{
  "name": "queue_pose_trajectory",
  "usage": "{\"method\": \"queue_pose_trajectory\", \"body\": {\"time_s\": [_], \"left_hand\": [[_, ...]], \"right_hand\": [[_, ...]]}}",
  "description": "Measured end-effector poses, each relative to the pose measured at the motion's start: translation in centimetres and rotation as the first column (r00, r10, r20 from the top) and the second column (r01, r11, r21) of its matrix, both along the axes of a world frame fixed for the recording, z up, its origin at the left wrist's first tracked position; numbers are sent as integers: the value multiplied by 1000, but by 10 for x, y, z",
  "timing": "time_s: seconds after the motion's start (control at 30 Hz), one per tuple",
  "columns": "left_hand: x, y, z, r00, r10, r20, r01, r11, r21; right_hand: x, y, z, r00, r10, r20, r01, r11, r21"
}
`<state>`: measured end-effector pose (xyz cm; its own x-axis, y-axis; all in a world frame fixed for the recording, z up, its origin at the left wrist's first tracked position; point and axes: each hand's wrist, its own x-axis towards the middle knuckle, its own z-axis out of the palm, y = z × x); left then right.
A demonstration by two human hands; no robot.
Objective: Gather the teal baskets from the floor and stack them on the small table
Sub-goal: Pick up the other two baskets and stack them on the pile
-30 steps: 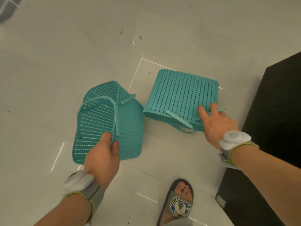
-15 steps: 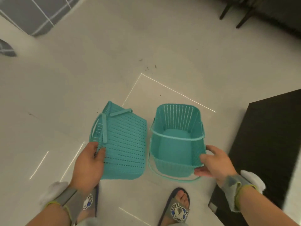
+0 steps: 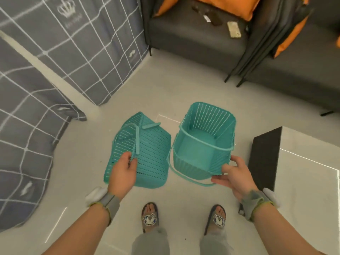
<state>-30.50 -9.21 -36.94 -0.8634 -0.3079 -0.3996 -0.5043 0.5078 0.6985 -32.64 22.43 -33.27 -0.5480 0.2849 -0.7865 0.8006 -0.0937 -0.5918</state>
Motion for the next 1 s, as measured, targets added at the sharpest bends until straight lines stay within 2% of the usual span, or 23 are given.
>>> {"method": "queue_pose_trajectory", "body": {"time_s": [0.03, 0.1, 0.23, 0.43, 0.53, 0.57, 0.7, 0.8, 0.83, 0.9, 0.93, 1.0], "left_hand": [[8, -6, 32, 999, -47, -6, 47, 999, 23], [11, -12, 57, 996, -88, -17, 89, 996, 24], [12, -20, 86, 984, -169, -56, 164, 983, -80], [46, 38, 124, 900, -425, -97, 401, 895, -198], [89, 90, 137, 800, -589, -112, 556, 799, -229], [94, 95, 136, 788, -605, -114, 570, 787, -236], [177, 154, 148, 631, -764, -135, 725, 642, -249], [249, 204, 159, 458, -877, -144, 831, 480, -281], [256, 209, 160, 431, -893, -131, 839, 450, -305], [311, 246, 166, 278, -953, -120, 890, 303, -341], [315, 250, 169, 265, -957, -120, 894, 290, -340], [359, 284, 174, 161, -979, -128, 921, 195, -338]], "right_hand": [[25, -8, 39, 998, -55, -14, 55, 998, -1], [47, -19, 62, 993, -116, -35, 114, 993, -35], [71, -34, 89, 990, -131, -56, 129, 991, -42], [165, -11, 130, 979, -181, -88, 184, 983, 25], [247, 15, 147, 959, -259, -118, 270, 959, 84], [261, 19, 142, 954, -278, -114, 288, 955, 76], [390, 48, 141, 888, -439, -137, 450, 892, 53], [490, 62, 144, 789, -592, -166, 605, 795, 42], [500, 62, 141, 790, -587, -178, 603, 796, 55], [569, 65, 153, 737, -653, -173, 674, 731, 111], [574, 65, 154, 728, -659, -189, 683, 721, 114], [627, 73, 160, 649, -734, -201, 760, 639, 118]]}}
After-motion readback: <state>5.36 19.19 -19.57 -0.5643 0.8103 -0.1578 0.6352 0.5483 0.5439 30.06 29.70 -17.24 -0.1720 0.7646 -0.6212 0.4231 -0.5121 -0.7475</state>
